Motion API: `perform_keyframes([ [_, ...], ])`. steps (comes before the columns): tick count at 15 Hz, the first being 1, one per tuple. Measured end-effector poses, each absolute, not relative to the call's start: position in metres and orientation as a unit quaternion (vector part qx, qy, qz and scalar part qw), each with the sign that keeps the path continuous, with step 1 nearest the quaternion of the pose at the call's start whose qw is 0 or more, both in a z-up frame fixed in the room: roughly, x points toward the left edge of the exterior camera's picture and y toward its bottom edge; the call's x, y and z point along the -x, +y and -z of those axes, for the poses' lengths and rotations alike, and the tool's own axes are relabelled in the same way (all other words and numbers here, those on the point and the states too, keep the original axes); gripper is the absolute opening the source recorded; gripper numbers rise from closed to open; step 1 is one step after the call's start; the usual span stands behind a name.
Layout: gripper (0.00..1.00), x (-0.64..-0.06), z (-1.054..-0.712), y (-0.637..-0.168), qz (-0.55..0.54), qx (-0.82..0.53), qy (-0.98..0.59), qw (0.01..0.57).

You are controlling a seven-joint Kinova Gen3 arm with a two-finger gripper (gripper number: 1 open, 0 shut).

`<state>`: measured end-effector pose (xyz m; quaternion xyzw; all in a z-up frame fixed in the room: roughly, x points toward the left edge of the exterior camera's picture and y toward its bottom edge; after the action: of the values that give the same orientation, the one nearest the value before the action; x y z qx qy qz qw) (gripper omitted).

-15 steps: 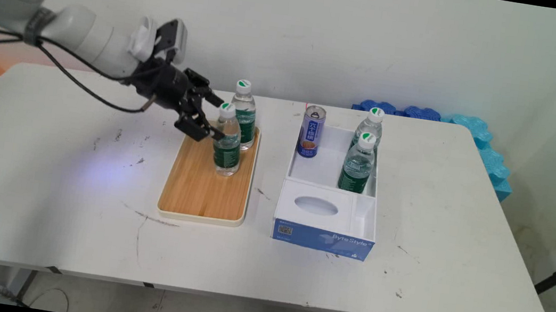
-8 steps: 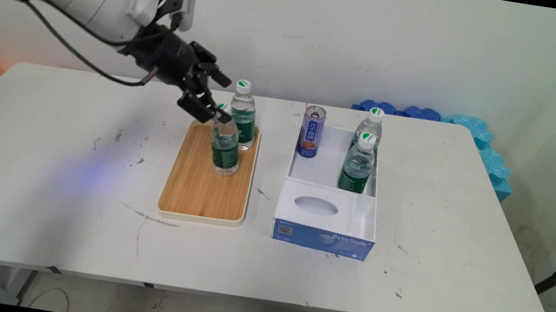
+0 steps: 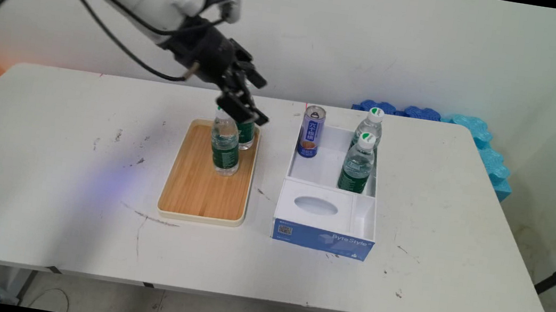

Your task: Pick up the green bottle from the white box

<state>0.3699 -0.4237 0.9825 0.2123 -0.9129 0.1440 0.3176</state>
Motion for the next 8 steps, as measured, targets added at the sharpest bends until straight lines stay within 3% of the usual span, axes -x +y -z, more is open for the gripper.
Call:
perform_keyframes([
  [8, 1.0, -0.293, -0.943, -0.467, -0.117, -0.185, -0.925, 0.309],
])
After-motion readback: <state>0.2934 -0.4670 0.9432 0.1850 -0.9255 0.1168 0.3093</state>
